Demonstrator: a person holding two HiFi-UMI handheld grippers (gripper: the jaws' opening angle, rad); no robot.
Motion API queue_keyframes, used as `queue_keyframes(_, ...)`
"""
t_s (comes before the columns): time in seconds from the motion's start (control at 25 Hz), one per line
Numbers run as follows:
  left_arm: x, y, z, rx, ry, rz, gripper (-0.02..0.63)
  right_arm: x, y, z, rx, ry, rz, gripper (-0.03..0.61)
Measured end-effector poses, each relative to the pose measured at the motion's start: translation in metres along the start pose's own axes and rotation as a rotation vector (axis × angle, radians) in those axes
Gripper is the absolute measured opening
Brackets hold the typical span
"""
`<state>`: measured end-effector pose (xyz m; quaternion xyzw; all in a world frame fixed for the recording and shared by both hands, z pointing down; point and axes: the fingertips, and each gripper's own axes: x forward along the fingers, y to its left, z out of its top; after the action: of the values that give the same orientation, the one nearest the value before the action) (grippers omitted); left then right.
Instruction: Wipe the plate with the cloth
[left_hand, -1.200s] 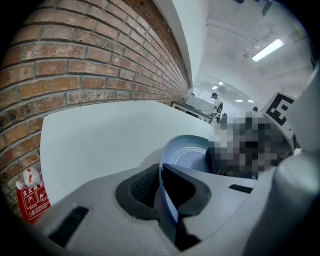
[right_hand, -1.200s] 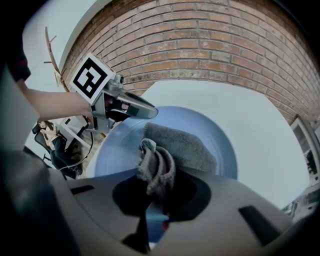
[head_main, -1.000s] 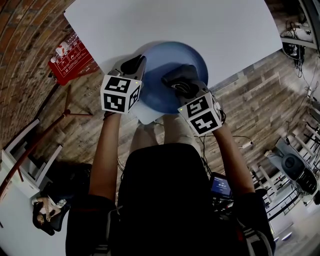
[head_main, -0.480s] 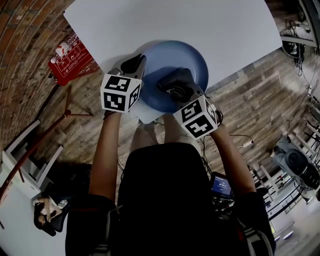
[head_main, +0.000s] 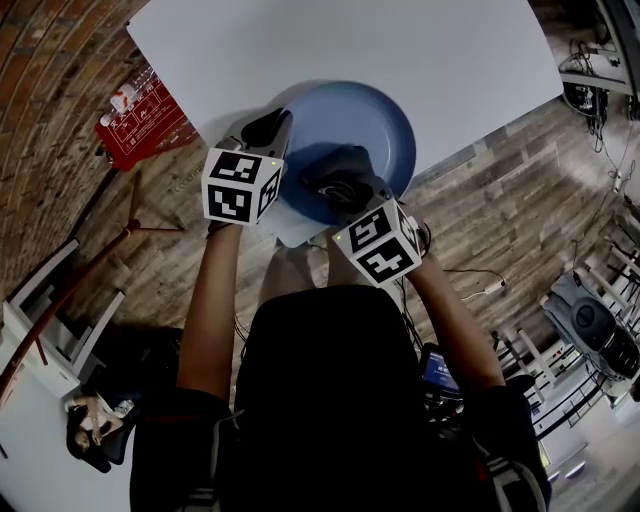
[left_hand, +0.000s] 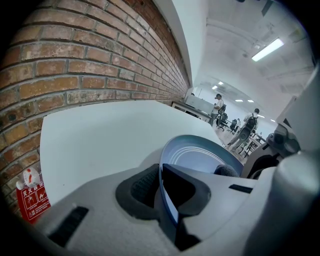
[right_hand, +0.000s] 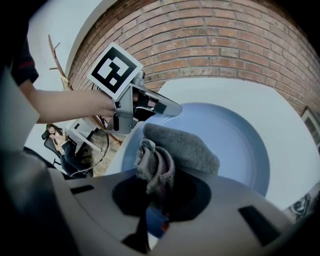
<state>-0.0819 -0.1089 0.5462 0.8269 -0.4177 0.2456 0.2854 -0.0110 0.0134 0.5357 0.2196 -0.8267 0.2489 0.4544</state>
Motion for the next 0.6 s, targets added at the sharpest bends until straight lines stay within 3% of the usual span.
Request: queue_keyframes(0.6, 0.001, 0.000, 0.000, 0.001, 0.002, 0.002, 0.034, 0.014, 0.016, 0.018, -0.053, -0.003, 0.064, 0.051)
